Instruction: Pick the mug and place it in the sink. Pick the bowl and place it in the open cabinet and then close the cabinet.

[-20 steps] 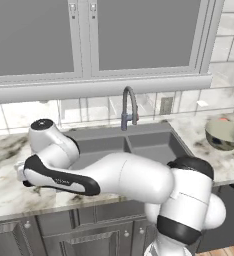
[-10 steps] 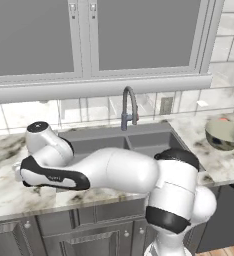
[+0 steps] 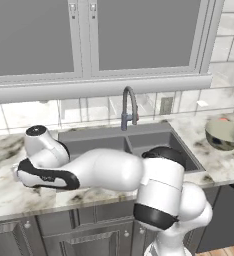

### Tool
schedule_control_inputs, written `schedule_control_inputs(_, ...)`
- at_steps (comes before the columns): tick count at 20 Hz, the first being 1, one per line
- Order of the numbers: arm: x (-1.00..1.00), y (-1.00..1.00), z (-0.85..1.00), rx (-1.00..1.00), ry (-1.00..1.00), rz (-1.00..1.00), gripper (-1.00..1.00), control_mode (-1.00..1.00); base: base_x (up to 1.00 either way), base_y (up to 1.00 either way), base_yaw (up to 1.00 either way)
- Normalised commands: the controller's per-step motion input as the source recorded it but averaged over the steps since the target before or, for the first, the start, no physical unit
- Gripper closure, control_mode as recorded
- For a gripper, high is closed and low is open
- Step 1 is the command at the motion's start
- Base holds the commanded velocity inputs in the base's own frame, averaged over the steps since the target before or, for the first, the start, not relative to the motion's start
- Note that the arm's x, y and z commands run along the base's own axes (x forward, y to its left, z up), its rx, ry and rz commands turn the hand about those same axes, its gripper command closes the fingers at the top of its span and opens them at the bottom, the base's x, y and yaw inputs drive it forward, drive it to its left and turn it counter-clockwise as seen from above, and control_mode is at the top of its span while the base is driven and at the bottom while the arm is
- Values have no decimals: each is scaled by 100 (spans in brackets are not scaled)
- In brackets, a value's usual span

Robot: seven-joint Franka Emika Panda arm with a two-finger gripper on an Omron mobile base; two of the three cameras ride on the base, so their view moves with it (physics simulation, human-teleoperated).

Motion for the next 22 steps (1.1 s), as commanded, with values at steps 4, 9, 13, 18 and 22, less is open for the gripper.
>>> schedule_control_inputs(4,24,25,-22,0,0,1,-100,-100,0,0,0)
schedule_control_inputs(9,25,19,-16,1,0,2,-100,-100,0,0,0)
schedule_control_inputs(13,26,18,-6,0,0,0,-100,-100,0,0,0)
schedule_control_inputs(18,22,22,-12,0,0,0,-100,-100,0,0,0)
schedule_control_inputs(22,19,22,-22,0,0,0,-100,-100,0,0,0)
